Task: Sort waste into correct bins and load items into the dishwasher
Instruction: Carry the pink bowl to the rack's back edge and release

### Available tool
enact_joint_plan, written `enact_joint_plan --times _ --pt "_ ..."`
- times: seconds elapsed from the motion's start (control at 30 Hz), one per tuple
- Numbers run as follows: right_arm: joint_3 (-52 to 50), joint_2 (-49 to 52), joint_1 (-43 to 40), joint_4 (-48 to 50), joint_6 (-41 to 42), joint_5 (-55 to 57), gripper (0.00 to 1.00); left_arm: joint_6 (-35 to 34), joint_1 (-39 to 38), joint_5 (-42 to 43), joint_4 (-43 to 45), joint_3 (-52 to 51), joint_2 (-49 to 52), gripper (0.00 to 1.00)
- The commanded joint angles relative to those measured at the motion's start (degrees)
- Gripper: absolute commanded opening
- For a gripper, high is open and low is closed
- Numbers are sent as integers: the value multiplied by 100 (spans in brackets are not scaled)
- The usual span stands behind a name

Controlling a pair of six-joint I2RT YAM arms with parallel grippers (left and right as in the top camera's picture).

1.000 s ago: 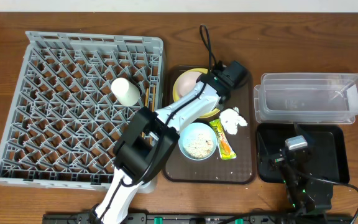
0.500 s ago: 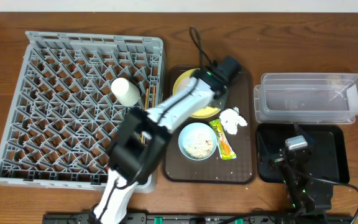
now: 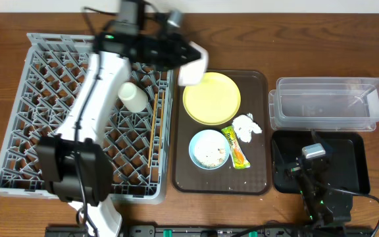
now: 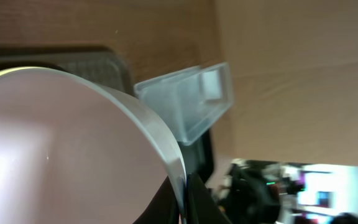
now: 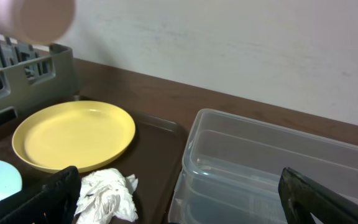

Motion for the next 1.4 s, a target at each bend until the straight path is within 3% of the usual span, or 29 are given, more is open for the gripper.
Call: enact_joint_plan --times 0.0,0.37,0.47,0.6,0.67,1.37 --pt "-7 -11 2 -24 -24 -9 99 -11 490 1237 -13 -13 37 8" --pt "-7 -11 2 -24 -24 -9 99 -365 1226 1239 649 -13 527 7" --pt "-7 -11 2 -24 -24 -9 99 -1019 1252 1648 1405 -13 885 8" --pt "-7 -11 2 -24 -24 -9 99 -2382 1276 2225 2931 -13 1421 7" --pt "-7 -11 2 -24 -24 -9 99 -2656 1320 2218 3279 -13 1626 8" --pt "-7 -11 2 -24 -24 -9 99 -2286 1823 2085 3311 -219 2166 8"
